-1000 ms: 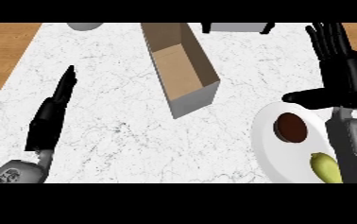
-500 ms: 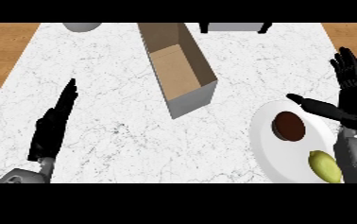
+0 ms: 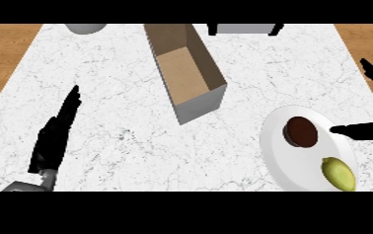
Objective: Pick the cupcake from the plate and place it in the cardboard box
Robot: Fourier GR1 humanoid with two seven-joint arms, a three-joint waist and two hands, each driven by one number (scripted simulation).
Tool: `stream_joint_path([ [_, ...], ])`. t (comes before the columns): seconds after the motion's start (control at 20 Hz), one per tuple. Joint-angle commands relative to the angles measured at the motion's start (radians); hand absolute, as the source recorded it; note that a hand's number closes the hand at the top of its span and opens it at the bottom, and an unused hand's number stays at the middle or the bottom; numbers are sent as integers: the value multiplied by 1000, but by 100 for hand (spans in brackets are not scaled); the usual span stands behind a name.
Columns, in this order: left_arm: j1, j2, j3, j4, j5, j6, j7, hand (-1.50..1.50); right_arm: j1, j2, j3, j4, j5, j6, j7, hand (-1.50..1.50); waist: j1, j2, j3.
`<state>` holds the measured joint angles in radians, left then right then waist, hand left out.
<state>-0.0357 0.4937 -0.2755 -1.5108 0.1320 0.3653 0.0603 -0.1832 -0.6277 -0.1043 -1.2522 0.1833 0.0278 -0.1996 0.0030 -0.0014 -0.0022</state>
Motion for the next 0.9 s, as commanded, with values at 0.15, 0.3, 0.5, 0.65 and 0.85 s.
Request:
stream_joint_path([
  [0.15, 1, 7, 27, 8, 5, -11, 3, 0, 33, -154, 182, -123, 122, 247, 246, -150, -5, -2, -1],
  [0.3, 45, -11, 12, 7, 2, -29, -39, 0, -2, -161, 217, -186, 94, 364, 382, -150, 4, -1, 0],
  [0.5, 10, -24, 28, -12, -21, -29, 16, 0, -23, -45, 280, -266, 130, 364, 547, -150, 1, 1, 1],
  [0.65, 76, -30, 37, -96, -44, -38, 36, 0, 51, -62, 226, -326, 147, 391, 572, -150, -1, -1, 2],
  [0.85, 5, -88, 70, 77, -83, -71, -42, 0, -12, 47, 264, -280, 240, 364, 636, -150, -1, 2, 2],
])
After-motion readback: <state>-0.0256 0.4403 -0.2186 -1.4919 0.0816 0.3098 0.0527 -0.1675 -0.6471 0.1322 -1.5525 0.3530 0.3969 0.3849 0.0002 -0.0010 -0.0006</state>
